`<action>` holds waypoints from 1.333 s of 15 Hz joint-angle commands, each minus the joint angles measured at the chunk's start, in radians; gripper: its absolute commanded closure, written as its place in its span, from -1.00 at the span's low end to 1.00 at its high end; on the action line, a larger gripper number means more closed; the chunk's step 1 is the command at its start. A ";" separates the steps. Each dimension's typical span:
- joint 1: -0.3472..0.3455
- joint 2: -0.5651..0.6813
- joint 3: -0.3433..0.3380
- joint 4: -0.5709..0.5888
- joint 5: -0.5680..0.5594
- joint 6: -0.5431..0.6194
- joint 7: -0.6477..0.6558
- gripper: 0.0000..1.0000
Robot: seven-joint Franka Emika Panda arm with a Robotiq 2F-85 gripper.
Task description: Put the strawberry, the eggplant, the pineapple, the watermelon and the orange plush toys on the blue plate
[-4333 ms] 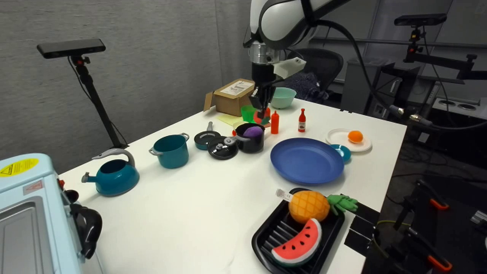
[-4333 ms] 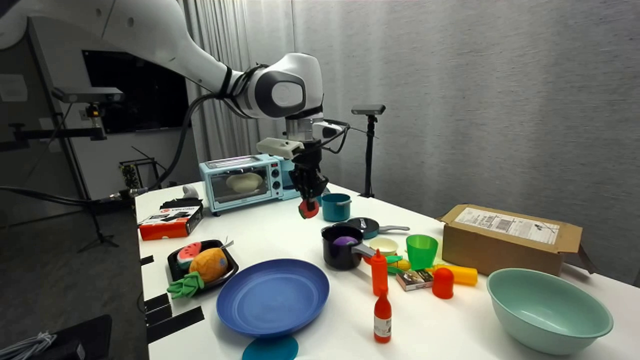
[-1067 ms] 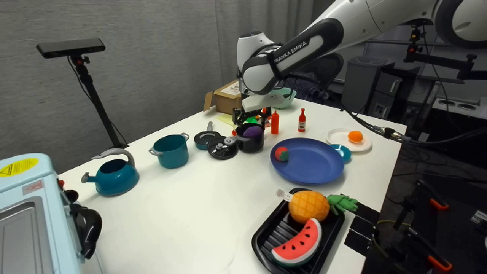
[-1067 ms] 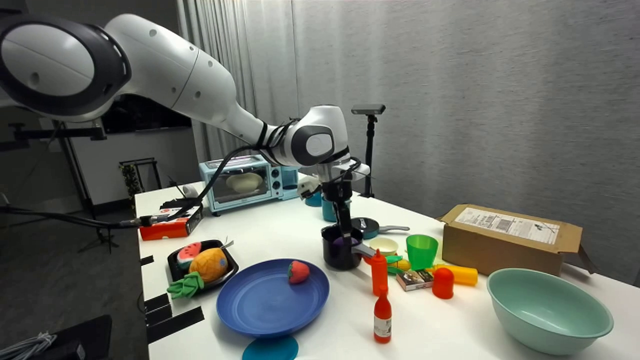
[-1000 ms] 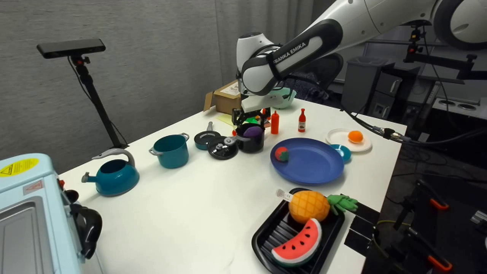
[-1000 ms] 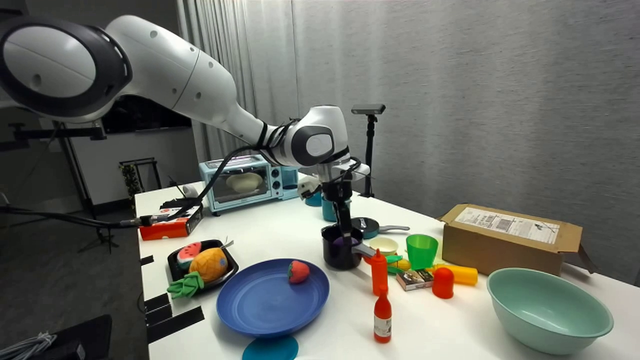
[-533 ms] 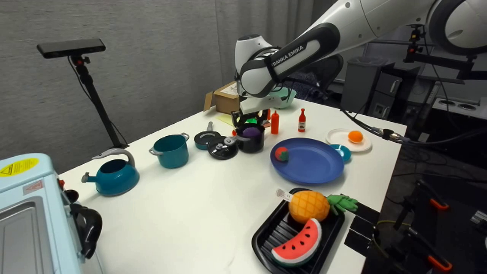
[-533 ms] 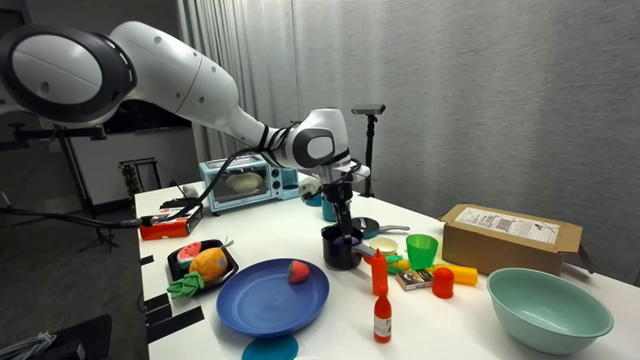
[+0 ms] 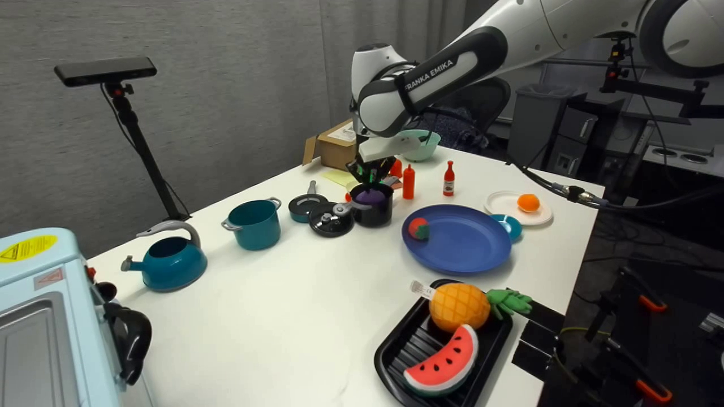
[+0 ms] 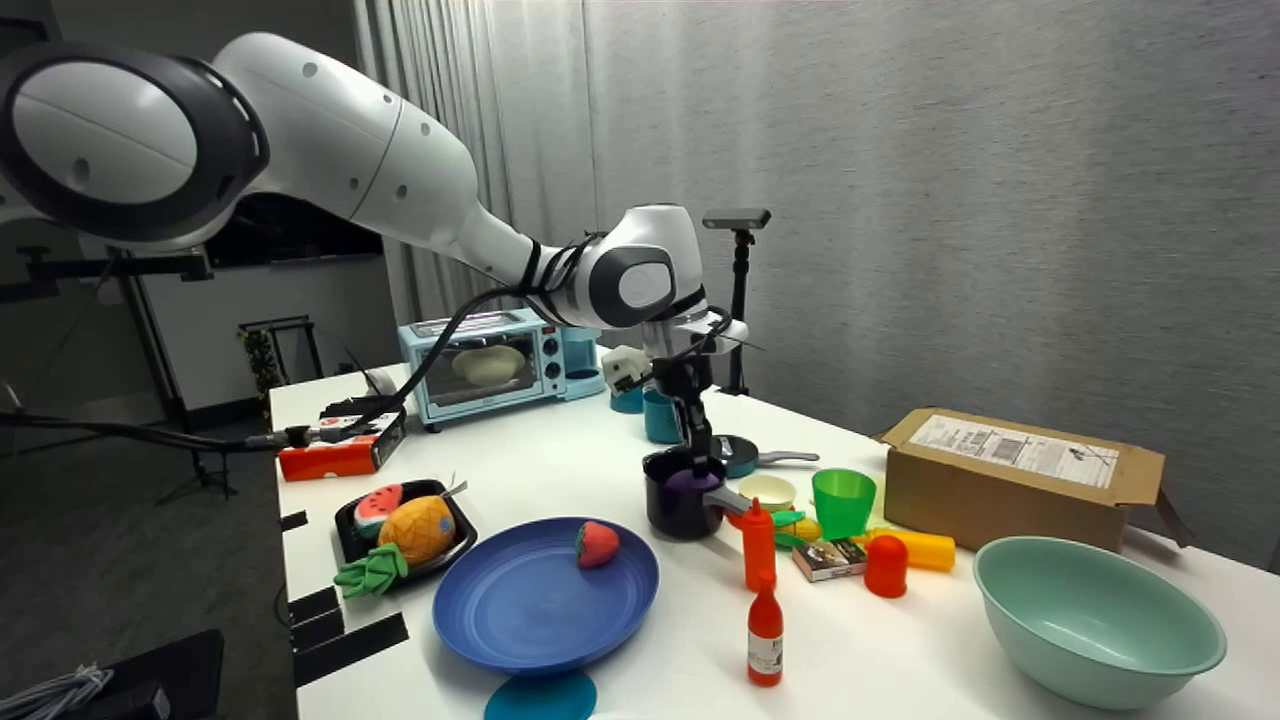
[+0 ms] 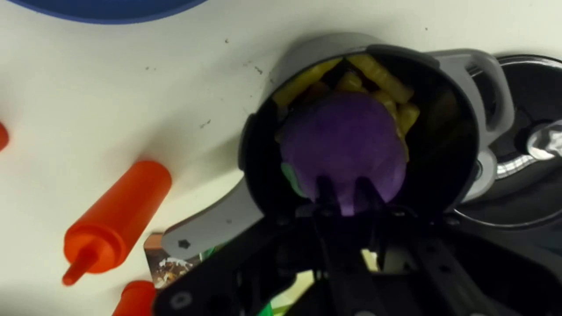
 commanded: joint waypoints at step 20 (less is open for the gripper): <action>-0.063 -0.115 0.082 -0.148 0.091 0.054 -0.217 -1.00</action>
